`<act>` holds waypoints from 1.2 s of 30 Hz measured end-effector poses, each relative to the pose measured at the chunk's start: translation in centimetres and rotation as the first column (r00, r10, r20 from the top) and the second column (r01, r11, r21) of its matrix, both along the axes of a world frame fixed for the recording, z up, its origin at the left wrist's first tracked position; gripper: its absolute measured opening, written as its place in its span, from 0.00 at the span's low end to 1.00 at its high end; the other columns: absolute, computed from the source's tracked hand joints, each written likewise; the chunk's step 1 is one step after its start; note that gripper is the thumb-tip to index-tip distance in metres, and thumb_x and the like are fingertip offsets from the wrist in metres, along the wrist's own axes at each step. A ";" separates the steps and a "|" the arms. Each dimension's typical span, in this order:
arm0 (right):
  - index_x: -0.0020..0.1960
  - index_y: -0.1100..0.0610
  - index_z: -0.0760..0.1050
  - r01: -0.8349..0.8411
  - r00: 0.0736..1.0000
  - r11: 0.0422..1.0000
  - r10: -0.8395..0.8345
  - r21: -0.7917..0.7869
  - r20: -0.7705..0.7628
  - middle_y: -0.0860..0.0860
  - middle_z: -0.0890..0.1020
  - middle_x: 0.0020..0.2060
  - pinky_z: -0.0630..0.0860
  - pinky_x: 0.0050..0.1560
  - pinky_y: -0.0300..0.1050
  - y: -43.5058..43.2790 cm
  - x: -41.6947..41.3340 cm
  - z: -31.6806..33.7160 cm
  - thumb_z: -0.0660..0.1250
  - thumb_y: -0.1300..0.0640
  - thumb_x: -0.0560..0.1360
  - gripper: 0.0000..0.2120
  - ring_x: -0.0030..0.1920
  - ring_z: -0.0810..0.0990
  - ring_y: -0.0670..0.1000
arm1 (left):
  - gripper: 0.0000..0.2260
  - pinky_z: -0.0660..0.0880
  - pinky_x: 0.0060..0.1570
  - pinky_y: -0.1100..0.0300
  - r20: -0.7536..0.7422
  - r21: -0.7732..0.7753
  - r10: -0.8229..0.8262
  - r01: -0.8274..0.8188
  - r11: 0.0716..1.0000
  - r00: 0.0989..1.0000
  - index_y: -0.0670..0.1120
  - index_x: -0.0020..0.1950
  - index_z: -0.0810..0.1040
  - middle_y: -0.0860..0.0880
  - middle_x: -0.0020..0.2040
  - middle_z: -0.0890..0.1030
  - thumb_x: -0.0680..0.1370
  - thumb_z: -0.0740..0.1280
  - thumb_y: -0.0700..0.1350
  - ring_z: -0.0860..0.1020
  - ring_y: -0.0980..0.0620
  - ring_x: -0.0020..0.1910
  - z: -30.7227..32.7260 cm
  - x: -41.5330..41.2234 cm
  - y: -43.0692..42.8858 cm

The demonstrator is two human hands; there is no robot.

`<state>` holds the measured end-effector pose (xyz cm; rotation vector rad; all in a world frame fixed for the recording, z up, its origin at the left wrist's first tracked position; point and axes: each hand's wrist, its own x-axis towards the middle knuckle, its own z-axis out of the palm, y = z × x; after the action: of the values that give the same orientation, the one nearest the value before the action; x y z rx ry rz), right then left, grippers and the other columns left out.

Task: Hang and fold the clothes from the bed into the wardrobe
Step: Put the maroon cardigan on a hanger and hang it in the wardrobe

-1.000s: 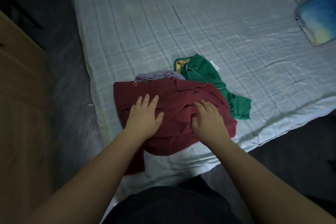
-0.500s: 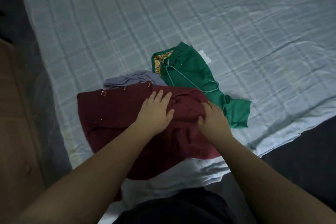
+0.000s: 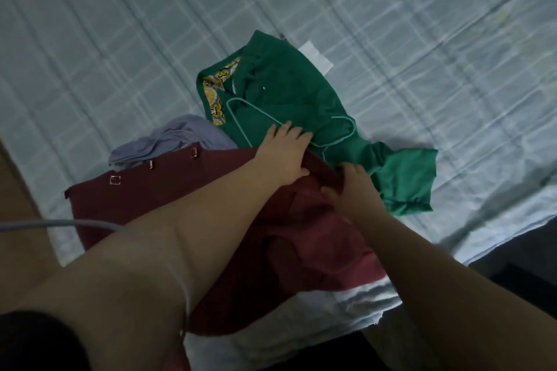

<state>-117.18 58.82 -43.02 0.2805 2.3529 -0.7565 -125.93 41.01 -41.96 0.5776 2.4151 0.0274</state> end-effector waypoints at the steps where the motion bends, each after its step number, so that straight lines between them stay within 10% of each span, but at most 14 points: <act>1: 0.65 0.58 0.69 0.003 1.000 1.000 -0.003 -0.030 -0.011 0.57 0.74 0.59 0.73 0.61 0.55 0.1 0.1 -0.2 0.72 0.46 0.72 0.28 0.60 0.74 0.60 | 0.39 0.53 0.76 0.41 -0.018 -0.010 -0.025 0.025 1.000 1.000 0.47 0.78 0.61 0.43 0.75 0.65 0.73 0.71 0.61 0.59 0.41 0.76 -0.2 -0.3 0.1; 11: 0.63 0.52 0.71 -0.051 0.977 0.997 0.037 -0.062 -0.209 0.52 0.73 0.56 0.75 0.56 0.56 -0.5 0.9 0.7 0.69 0.50 0.73 0.21 0.56 0.72 0.56 | 0.18 0.66 0.53 0.47 -0.252 0.024 -0.036 0.043 0.999 0.967 0.51 0.64 0.75 0.46 0.56 0.75 0.75 0.68 0.51 0.74 0.42 0.55 2.2 0.5 -0.1; 23: 0.50 0.49 0.72 0.080 0.980 0.931 -0.139 -0.357 -0.144 0.45 0.79 0.39 0.68 0.44 0.42 -1.3 5.3 6.1 0.68 0.54 0.76 0.05 0.42 0.78 0.49 | 0.24 0.70 0.61 0.46 -0.296 0.211 0.253 -0.195 0.958 0.921 0.51 0.70 0.74 0.48 0.65 0.76 0.73 0.65 0.44 0.72 0.43 0.65 8.5 9.1 -3.6; 31: 0.48 0.53 0.74 0.107 0.957 0.851 -0.227 -0.515 -0.178 0.43 0.78 0.38 0.68 0.39 0.27 -5.1 9.4 12.9 0.70 0.58 0.76 0.05 0.38 0.74 0.36 | 0.28 0.66 0.70 0.48 -0.253 0.534 0.593 -0.401 0.744 0.764 0.41 0.70 0.70 0.40 0.66 0.71 0.69 0.65 0.37 0.69 0.41 0.66 14.0 20.9 -3.1; 36: 0.50 0.56 0.77 0.184 0.952 0.775 -0.294 -0.605 -0.088 0.54 0.83 0.45 0.77 0.51 0.41 -7.6 12.9 19.3 0.70 0.59 0.71 0.08 0.46 0.82 0.50 | 0.24 0.70 0.66 0.47 -0.117 0.676 0.752 -0.502 0.539 0.649 0.43 0.66 0.71 0.43 0.61 0.72 0.69 0.62 0.39 0.72 0.44 0.62 19.5 27.6 -3.0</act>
<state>-104.29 51.20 -23.76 0.2462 2.1202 -1.6568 -98.38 38.06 -22.50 -0.1488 2.8833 1.1425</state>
